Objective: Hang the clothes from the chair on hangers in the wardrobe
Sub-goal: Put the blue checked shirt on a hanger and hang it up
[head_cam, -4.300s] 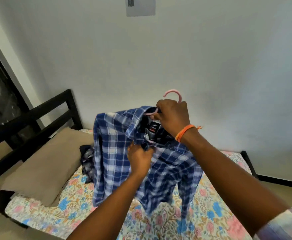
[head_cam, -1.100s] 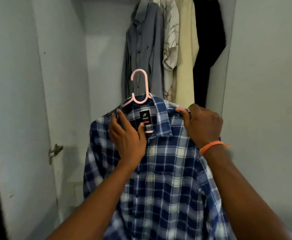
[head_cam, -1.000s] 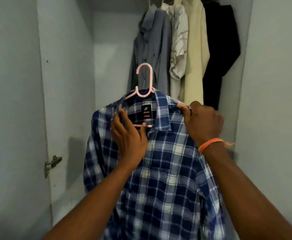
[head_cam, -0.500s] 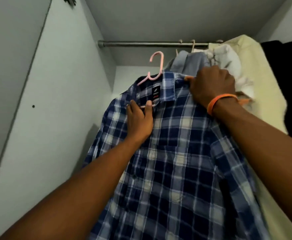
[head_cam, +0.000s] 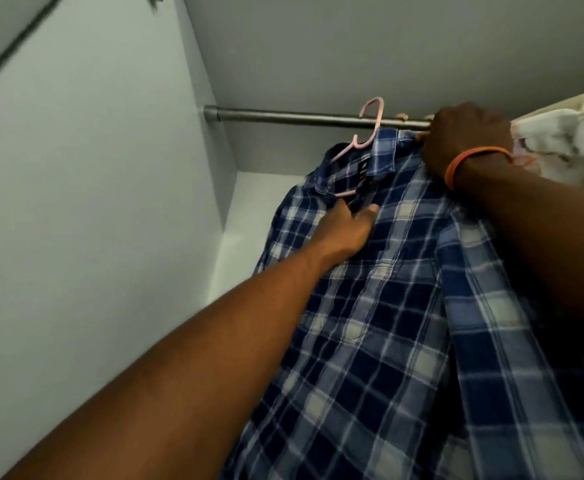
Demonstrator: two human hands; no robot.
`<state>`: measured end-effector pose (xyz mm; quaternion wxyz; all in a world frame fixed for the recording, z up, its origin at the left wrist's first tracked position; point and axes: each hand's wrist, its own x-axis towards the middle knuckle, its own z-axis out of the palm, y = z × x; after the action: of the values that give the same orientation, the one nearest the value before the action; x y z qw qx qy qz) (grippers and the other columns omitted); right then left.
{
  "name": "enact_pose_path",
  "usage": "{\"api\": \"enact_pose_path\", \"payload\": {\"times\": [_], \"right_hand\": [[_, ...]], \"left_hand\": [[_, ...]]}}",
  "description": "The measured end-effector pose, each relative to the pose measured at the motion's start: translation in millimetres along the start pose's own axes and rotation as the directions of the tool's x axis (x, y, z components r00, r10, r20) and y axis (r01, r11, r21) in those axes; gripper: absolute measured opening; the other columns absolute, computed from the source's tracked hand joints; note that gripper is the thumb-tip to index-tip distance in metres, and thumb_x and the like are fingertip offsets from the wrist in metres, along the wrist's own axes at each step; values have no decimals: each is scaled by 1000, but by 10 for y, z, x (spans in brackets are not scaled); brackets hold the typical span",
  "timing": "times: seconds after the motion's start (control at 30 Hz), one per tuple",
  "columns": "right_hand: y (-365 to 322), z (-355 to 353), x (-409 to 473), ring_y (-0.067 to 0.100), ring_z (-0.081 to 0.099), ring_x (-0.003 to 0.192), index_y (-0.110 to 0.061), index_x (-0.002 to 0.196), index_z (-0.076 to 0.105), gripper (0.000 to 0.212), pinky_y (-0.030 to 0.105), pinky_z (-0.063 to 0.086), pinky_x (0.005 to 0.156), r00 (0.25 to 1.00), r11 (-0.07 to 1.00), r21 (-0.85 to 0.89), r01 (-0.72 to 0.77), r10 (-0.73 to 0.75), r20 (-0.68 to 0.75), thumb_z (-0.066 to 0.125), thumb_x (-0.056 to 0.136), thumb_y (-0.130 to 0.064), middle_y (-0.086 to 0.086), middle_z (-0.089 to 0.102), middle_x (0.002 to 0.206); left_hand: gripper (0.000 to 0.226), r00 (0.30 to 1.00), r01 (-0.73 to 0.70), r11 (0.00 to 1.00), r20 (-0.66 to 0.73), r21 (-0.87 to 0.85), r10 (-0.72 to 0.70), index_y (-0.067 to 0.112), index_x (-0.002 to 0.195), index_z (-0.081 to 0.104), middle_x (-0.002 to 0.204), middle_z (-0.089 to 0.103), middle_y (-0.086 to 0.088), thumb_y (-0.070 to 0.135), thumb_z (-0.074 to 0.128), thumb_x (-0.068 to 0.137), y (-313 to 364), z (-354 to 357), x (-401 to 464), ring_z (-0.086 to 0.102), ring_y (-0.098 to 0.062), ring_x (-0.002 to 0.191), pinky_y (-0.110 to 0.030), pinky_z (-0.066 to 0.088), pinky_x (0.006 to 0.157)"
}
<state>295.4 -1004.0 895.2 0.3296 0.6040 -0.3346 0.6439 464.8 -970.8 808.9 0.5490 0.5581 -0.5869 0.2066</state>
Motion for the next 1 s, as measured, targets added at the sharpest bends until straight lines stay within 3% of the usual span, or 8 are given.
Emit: {"api": "enact_pose_path", "payload": {"times": [0.17,0.37,0.47,0.63,0.73,0.83,0.9,1.0], "right_hand": [[-122,200,196,46,60,108,1,120,63,34,47,49,88,999,993,-105,52,-53,-6,58,97,-23,28,61,118],[-67,265,178,43,63,104,-3,119,65,31,44,49,83,996,982,-169,86,-88,-6,55,99,-25,24,64,113],[31,175,99,43,63,106,-2,116,67,28,43,49,83,998,990,-123,65,-68,-18,58,97,-22,23,65,114],[135,-103,-332,47,56,113,-5,123,59,29,51,48,87,999,996,87,-7,12,-50,51,96,-12,25,56,126],[188,-369,-778,48,49,120,-9,131,50,43,56,46,88,997,972,225,-68,73,-15,60,89,-8,23,42,139],[226,-657,-1364,48,42,126,-14,127,56,41,58,41,94,993,934,343,-98,115,-29,62,87,-15,22,38,145],[194,-895,-1839,45,43,122,-18,112,64,28,55,38,92,984,874,468,-133,174,-46,63,84,-19,17,44,138],[26,-1293,-2529,38,44,120,-25,100,66,18,50,35,91,972,705,676,-215,219,81,70,82,-26,8,48,128]], "left_hand": [[54,999,-34,999,6,-41,34,17,147,40,144,51,-5,48,42,103,-34,59,152,50,-27,129,-26,35,91],[50,999,-33,999,-9,-14,33,18,136,50,118,63,-3,52,42,101,-110,143,154,61,-22,104,-27,40,72],[42,999,-36,999,-32,-4,36,19,134,50,105,57,3,46,40,104,-5,139,-11,54,-12,87,-26,37,74],[41,994,-30,999,-104,30,33,17,137,46,112,57,2,42,40,105,286,117,-448,53,-14,95,-19,37,65],[44,983,34,998,-182,58,-23,15,138,43,124,56,-2,43,41,104,504,89,-884,54,-17,107,-25,40,83],[51,964,144,981,-241,132,-109,13,142,40,138,52,-4,44,44,103,705,54,-1502,52,-15,110,-24,36,87],[55,950,210,959,-271,191,-154,14,146,38,143,49,-5,45,47,101,794,29,-2003,52,-18,123,-24,37,94],[51,920,312,905,-331,290,-211,16,143,42,140,50,-3,41,52,100,917,-121,-2820,54,-18,123,-34,45,105]]}}
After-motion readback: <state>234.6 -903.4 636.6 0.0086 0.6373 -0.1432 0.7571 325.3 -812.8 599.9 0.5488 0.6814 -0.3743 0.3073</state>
